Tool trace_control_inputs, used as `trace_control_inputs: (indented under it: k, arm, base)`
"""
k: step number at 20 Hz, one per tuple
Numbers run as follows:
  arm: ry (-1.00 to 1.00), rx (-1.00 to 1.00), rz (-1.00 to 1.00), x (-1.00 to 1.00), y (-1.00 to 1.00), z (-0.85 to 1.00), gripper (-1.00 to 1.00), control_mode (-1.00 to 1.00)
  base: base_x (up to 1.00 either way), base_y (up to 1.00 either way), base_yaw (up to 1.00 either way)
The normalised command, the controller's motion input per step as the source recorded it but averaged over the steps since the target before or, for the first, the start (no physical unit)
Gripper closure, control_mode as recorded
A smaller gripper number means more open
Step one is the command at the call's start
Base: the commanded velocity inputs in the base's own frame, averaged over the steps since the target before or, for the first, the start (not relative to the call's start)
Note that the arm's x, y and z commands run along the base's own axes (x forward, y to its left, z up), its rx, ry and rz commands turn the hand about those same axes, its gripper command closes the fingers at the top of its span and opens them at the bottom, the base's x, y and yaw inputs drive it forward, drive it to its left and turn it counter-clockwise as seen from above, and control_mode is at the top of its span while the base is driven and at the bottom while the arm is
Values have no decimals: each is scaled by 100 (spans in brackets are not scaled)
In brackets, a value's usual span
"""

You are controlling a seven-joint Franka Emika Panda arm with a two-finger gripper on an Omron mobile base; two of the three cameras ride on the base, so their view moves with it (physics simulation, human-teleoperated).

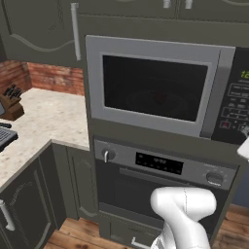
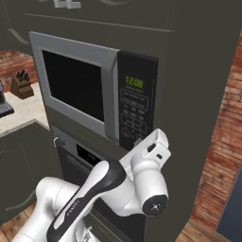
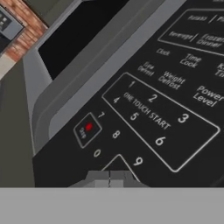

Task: Transport the fish from the fridge to the microwave and turn on the microwave.

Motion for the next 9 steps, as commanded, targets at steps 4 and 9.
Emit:
trace_control_inputs:
  k: [4,9]
  arm:
    - [0,0,-1,41,0,-20,100,-100]
    - [-1,-6,-11,72,0,-33,100,-100]
  base:
    - [0,0,0]
    - [0,0,0]
